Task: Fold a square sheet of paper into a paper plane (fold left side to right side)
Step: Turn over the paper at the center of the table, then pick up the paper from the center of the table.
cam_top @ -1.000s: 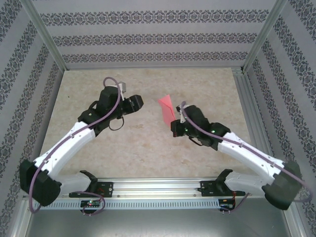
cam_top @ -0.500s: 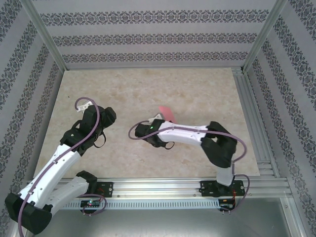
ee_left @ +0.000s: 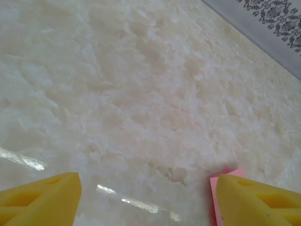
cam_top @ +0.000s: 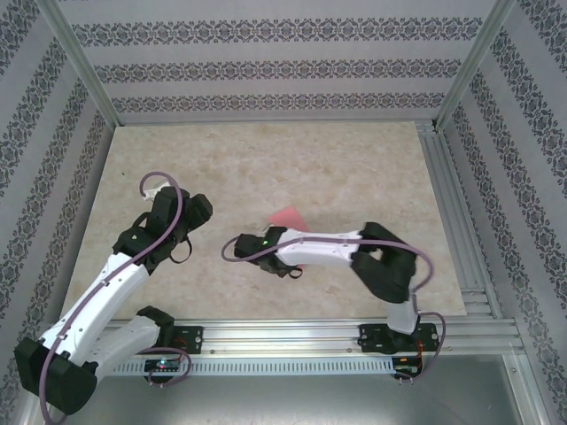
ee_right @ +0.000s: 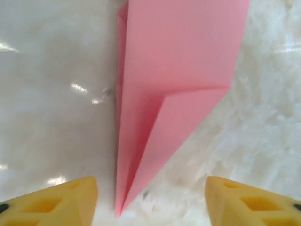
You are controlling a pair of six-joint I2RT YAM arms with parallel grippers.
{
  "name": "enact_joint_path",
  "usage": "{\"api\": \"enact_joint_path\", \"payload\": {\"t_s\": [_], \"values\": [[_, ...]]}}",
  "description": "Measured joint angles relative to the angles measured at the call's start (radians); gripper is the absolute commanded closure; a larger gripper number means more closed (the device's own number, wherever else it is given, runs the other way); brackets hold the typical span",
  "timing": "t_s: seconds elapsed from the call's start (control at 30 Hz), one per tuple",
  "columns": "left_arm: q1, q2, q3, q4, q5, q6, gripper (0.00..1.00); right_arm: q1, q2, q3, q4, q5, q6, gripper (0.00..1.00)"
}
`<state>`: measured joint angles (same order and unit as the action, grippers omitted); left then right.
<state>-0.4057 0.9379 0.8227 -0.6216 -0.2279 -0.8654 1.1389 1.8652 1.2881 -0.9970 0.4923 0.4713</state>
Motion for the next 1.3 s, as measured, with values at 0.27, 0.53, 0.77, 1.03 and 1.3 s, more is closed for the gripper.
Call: {"api": "enact_joint_path", "payload": {"t_s": [0.27, 0.53, 0.77, 1.03, 1.3], "values": [[-0.002, 0.199, -0.050, 0.223, 0.311, 0.021, 0.26, -0.147, -0.449, -0.249, 0.210, -0.228, 0.005, 0.28], [-0.130, 0.544, 0.010, 0.424, 0.523, 0.019, 0.30, -0.498, -0.747, -0.581, 0.531, -0.539, 0.047, 0.17], [-0.166, 0.735, 0.099, 0.521, 0.567, -0.002, 0.39, -0.722, -0.813, -0.760, 0.753, -0.809, 0.109, 0.16], [-0.191, 0.904, 0.185, 0.556, 0.615, -0.014, 0.58, -0.805, -0.829, -0.832, 0.845, -0.962, 0.138, 0.16], [-0.193, 0.926, 0.193, 0.600, 0.635, -0.007, 0.93, -0.895, -0.782, -0.884, 0.953, -1.105, 0.159, 0.19]]}}
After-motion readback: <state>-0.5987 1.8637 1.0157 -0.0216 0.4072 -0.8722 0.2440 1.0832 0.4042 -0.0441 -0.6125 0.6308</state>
